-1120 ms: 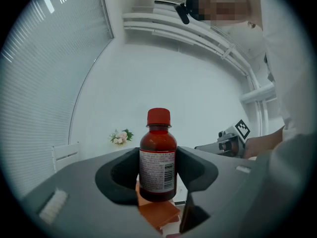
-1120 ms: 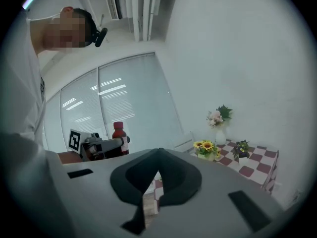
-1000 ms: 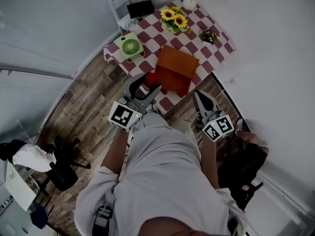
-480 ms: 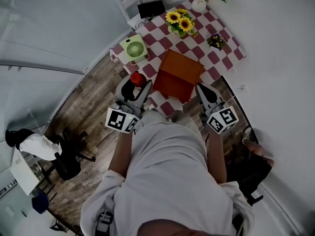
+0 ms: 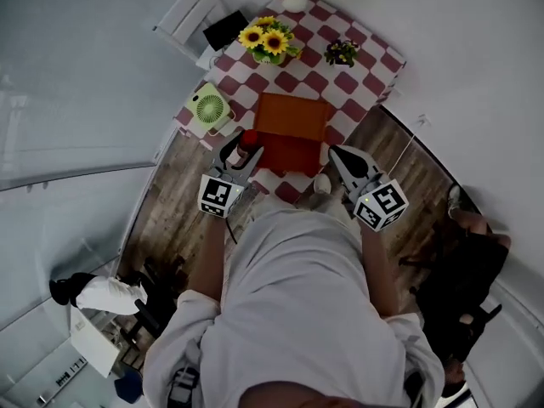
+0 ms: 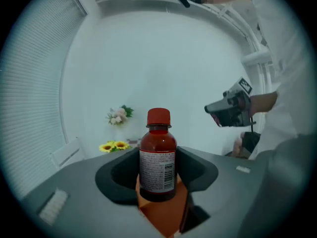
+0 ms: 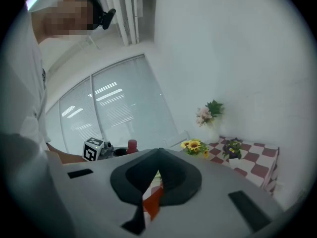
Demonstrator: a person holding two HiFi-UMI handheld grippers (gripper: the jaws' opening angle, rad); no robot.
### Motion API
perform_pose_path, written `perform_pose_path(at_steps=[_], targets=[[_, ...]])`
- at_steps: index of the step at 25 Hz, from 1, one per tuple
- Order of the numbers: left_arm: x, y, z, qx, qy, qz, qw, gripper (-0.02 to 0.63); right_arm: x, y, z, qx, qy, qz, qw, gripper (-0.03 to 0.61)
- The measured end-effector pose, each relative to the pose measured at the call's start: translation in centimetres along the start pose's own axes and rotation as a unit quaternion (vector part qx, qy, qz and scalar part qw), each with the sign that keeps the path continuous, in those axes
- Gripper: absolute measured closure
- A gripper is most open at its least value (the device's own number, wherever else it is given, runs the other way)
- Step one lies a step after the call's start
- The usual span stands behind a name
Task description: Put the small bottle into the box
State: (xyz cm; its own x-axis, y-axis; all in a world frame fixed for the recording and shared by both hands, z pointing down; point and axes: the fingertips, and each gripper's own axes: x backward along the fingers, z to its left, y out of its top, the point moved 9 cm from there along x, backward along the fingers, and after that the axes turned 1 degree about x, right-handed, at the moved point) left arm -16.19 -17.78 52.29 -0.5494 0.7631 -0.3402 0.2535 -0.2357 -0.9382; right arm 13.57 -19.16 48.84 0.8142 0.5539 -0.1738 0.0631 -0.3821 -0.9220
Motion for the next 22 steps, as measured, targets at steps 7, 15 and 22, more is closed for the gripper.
perform_pose_path(at_steps=[7, 15, 22], targets=[[-7.5, -5.0, -2.5, -0.084, -0.13, 0.164, 0.9742, 0.397, 6.2, -1.3, -1.2, -0.024, -0.097, -0.044, 0.994, 0.577], [-13.1, -11.7, -5.3, -0.158, -0.233, 0.3, 0.9114, 0.397, 10.8, -3.6, -0.5, -0.06, -0.18, -0.061, 0.98, 0.577], [-15.8, -16.4, -6.3, -0.192, -0.281, 0.393, 0.8541, 0.397, 12.8, -5.2, 0.7, -0.074, -0.213, -0.059, 0.972, 0.577]])
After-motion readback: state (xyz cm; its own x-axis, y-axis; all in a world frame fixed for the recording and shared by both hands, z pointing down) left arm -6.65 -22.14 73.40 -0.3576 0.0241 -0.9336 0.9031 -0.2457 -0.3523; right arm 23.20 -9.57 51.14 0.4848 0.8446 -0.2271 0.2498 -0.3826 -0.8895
